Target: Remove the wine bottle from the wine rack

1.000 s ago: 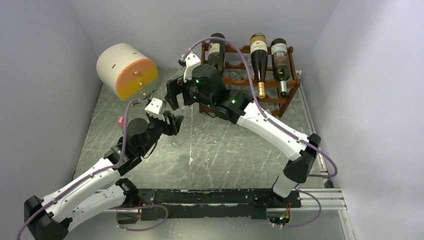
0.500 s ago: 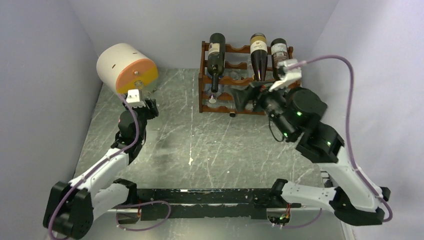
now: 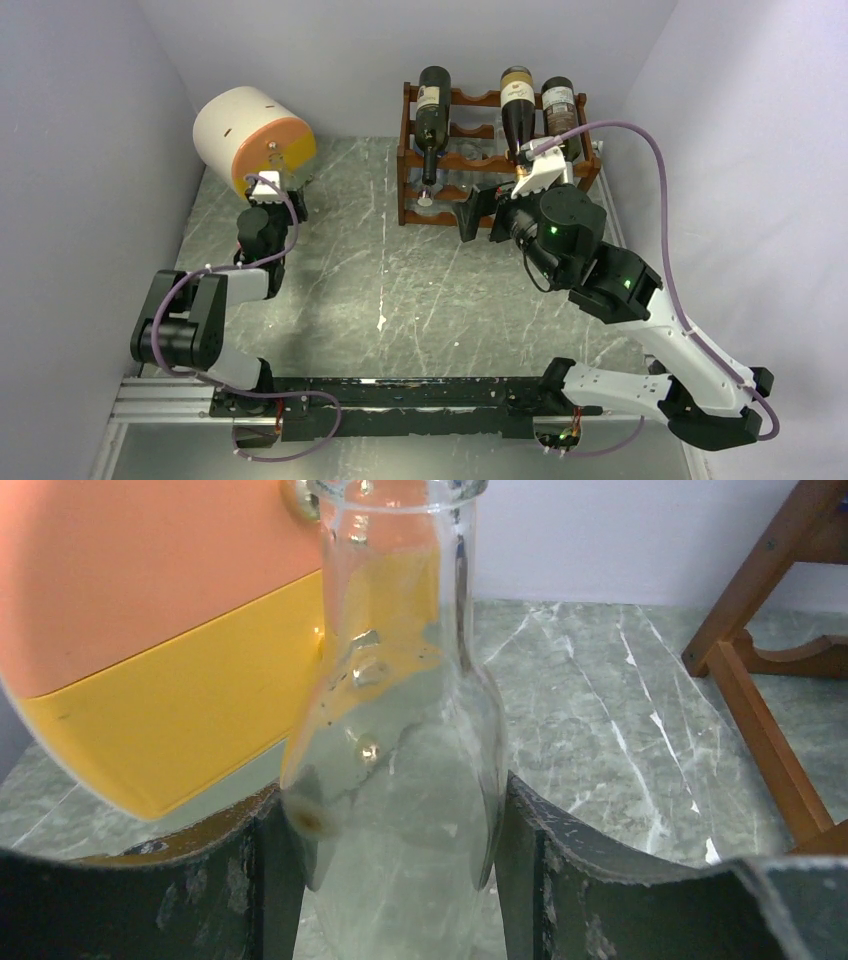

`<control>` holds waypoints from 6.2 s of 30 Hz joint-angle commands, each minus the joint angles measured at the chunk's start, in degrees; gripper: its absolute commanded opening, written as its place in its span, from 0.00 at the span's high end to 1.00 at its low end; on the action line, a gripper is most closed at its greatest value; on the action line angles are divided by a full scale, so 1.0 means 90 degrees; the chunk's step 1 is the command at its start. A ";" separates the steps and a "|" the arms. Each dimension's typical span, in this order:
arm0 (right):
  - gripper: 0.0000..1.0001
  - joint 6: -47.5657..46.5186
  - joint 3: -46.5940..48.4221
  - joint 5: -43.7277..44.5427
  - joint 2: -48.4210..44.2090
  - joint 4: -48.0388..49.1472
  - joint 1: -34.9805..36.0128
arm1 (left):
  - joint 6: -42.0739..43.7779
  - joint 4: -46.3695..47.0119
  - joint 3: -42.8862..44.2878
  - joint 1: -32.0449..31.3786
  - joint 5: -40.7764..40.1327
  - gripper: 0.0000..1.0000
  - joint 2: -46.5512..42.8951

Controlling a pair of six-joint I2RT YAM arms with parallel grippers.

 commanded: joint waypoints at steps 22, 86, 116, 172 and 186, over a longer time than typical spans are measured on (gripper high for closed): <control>0.00 0.0138 -0.0146 0.0023 -0.0080 0.0118 0.0013 | 0.0075 0.1893 -0.0180 0.0215 0.0612 0.41 0.0672; 0.00 0.1110 0.1954 -0.1936 0.3895 0.0292 -0.2493 | 0.0029 -0.5330 0.1503 -0.0606 0.3569 0.01 -0.4416; 0.22 0.2005 0.3989 -0.2067 0.6623 0.1061 -0.2801 | 0.0166 -0.5709 0.1560 -0.0557 0.3164 0.02 -0.4817; 1.00 0.5828 0.0872 -0.6447 0.5127 0.6321 -0.4492 | 0.0003 -0.5301 0.1318 -0.0566 0.3891 0.06 -0.4419; 1.00 0.5528 0.0506 -0.7839 0.4026 0.5361 -0.4523 | 0.0153 -0.4362 0.0842 -0.0937 0.5108 0.02 -0.4559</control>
